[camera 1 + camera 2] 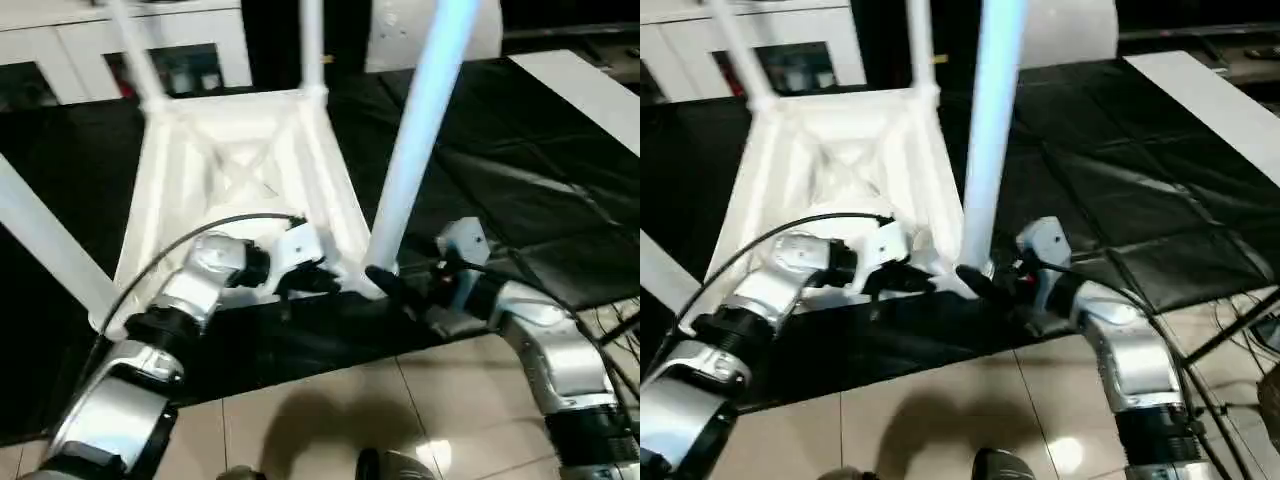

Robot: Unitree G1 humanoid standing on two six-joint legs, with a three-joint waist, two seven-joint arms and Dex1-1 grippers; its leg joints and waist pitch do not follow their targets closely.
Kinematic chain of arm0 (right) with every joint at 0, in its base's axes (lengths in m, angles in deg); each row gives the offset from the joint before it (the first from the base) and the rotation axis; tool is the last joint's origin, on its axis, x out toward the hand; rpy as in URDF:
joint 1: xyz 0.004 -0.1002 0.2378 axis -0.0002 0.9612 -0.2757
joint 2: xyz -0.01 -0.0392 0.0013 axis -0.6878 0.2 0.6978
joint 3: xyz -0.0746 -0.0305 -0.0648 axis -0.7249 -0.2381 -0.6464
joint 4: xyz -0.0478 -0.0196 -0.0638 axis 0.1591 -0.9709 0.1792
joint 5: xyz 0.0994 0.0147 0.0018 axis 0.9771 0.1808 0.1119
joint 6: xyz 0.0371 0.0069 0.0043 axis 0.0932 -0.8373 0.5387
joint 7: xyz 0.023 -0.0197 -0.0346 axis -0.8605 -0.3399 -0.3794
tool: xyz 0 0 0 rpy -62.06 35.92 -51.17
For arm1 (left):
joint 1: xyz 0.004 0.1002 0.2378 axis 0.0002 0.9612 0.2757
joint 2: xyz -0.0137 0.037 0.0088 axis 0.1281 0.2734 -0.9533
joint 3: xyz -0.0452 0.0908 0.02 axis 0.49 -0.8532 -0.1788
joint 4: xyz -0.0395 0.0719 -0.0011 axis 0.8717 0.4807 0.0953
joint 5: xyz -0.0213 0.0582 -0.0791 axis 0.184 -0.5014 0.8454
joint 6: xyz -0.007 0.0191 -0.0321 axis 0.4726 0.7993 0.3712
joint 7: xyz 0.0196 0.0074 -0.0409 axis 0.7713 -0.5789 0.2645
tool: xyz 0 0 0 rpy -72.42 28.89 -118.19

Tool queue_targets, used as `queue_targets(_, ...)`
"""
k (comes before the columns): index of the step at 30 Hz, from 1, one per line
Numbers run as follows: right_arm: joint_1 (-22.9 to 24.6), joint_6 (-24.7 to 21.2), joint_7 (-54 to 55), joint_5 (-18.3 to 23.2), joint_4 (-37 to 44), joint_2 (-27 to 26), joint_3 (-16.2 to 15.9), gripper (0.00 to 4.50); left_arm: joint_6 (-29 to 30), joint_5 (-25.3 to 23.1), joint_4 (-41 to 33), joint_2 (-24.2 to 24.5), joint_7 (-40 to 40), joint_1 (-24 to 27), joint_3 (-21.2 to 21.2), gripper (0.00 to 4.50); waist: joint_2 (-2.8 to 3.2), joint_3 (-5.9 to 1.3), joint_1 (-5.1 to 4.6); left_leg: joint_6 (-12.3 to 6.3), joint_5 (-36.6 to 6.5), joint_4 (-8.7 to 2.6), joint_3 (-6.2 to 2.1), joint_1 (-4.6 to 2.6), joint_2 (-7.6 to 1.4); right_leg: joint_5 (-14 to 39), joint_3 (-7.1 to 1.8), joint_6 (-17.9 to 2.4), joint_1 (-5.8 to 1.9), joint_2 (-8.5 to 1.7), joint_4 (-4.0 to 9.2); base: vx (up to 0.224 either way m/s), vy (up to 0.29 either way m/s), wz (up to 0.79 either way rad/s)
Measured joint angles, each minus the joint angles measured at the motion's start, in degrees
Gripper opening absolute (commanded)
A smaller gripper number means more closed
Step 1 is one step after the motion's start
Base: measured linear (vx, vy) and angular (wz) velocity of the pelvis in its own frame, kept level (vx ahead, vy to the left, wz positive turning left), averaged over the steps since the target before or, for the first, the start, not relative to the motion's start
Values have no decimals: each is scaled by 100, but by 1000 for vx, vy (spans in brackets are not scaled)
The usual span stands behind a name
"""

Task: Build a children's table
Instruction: Rotate leg to tighten

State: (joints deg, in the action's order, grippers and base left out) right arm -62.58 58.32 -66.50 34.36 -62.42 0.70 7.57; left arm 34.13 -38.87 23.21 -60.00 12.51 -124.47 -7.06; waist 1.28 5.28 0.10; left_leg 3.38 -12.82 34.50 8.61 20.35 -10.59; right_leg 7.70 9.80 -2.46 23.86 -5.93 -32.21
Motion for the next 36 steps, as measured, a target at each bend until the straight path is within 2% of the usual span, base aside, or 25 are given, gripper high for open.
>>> queue_targets(3,-14,0,-1013,231,-10,584,-207,447,-301,116,152,200,-683,-65,-84,0,-6,4,94,0,-1,-1,5,11,-2,1,-2,1,6,0,5,0,0,0)
queue_targets(5,-47,-11,-1403,334,-37,783,-200,447,-443,147,188,305,-1006,-68,-96,0,-24,0,169,0,-2,-3,10,12,-7,-12,-3,-21,11,1,4,0,0,0)
queue_targets(12,-425,87,-2280,439,-320,947,-457,447,-826,164,320,326,-1699,-158,-323,0,-56,-13,381,1,-1,2,22,7,-9,-13,-7,-24,11,-3,2,0,0,0)
queue_targets(13,-438,92,-2310,438,-336,956,-458,420,-844,164,320,323,-1750,-158,-337,0,-59,-15,403,1,-1,2,24,7,-9,-14,-8,-24,10,-4,2,0,0,0)
queue_targets(15,-464,89,-2468,446,-425,983,-496,420,-930,168,320,289,-1851,-162,-393,0,-71,-20,450,1,-1,2,31,4,-11,-13,-13,-23,10,-4,-1,0,0,0)
queue_targets(17,-495,70,-2607,471,-472,1006,-575,396,-987,176,321,269,-1924,-166,-431,0,-80,-21,485,1,-1,2,36,0,-12,-13,-17,-23,10,-4,-4,0,0,0)
queue_targets(23,-717,22,-2992,593,-553,1021,-687,342,-1108,230,365,245,-1987,-219,-548,0,-104,-22,516,1,-1,3,48,-7,-17,-13,-22,-22,9,-4,-8,0,0,0)
queue_targets(27,-730,22,-3106,596,-680,1001,-735,321,-1140,257,463,231,-2002,-291,-606,0,-107,-21,518,2,-1,4,56,-8,-17,-13,-29,-22,10,-4,-8,0,0,0)
queue_targets(28,-731,20,-3122,597,-684,986,-766,298,-1161,259,494,225,-2009,-302,-609,0,-107,-21,518,2,-1,4,57,-7,-17,-13,-30,-22,10,-4,-8,0,0,0)
queue_targets(36,-765,-70,-3247,624,-686,977,-897,238,-1209,262,531,205,-2014,-323,-649,0,-107,-21,532,2,-1,4,62,-7,-21,-13,-31,-23,10,-4,-8,0,0,0)
